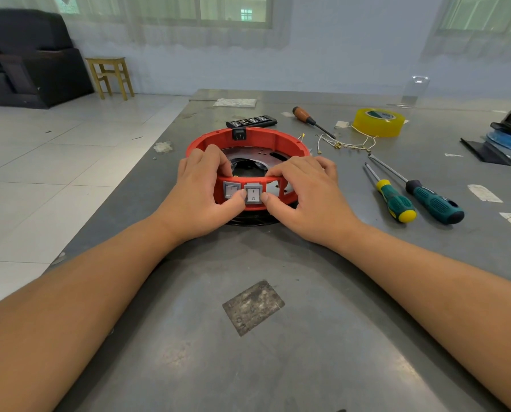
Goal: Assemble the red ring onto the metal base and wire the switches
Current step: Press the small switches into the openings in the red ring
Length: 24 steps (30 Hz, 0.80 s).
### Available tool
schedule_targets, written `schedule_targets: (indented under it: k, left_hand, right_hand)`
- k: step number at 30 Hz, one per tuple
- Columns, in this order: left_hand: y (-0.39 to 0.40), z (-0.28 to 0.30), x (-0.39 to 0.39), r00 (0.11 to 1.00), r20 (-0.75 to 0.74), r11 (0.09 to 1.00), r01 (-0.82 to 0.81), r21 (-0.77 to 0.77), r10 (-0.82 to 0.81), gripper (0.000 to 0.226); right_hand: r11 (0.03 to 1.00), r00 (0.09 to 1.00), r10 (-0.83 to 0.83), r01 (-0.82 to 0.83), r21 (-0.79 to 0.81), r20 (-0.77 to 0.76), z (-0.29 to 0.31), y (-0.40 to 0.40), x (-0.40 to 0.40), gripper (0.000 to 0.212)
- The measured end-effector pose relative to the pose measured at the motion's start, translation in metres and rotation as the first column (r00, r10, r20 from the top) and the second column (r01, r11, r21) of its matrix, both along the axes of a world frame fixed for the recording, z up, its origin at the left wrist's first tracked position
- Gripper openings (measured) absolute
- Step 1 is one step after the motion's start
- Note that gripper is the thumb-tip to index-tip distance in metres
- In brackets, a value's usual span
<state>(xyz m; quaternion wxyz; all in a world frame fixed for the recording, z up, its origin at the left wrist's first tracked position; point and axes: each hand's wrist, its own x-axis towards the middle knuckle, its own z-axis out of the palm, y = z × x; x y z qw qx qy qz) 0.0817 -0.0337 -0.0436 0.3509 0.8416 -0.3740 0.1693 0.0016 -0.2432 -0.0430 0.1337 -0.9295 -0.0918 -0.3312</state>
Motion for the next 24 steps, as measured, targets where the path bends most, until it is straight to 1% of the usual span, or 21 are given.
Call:
schedule_targets:
  k: [6,11,16,19,21,24]
  left_hand:
    - [0.0,0.0,0.0,1.0,0.005,1.0,0.004,0.003,-0.004,0.046]
    - [-0.002,0.0,-0.001,1.0,-0.013,1.0,0.005,-0.02,-0.005,0.045]
    - [-0.002,-0.001,0.0,1.0,-0.011,0.999,0.005,-0.034,-0.005,0.043]
    - [-0.001,-0.003,0.001,1.0,-0.002,0.999,0.005,-0.044,-0.005,0.042]
    - [-0.001,-0.003,0.002,1.0,0.004,0.999,0.002,-0.036,-0.002,0.041]
    - [0.0,-0.002,0.001,1.0,0.017,1.0,0.014,-0.017,-0.014,0.039]
  right_hand:
    - [1.0,1.0,-0.004,0.004,0.001,0.003,0.001,0.002,-0.001,0.031]
    - [1.0,1.0,-0.024,0.024,0.008,0.021,0.001,0.003,-0.002,0.023]
    - [1.0,1.0,-0.026,0.026,-0.001,0.009,0.0,0.003,-0.002,0.025]
    - [1.0,1.0,-0.011,0.01,-0.008,-0.025,-0.002,-0.001,-0.002,0.03]
    - [0.999,0.999,0.02,-0.019,0.045,-0.036,-0.002,-0.004,-0.001,0.037]
    - [0.971,1.0,0.006,0.001,0.24,-0.027,-0.002,-0.009,0.0,0.05]
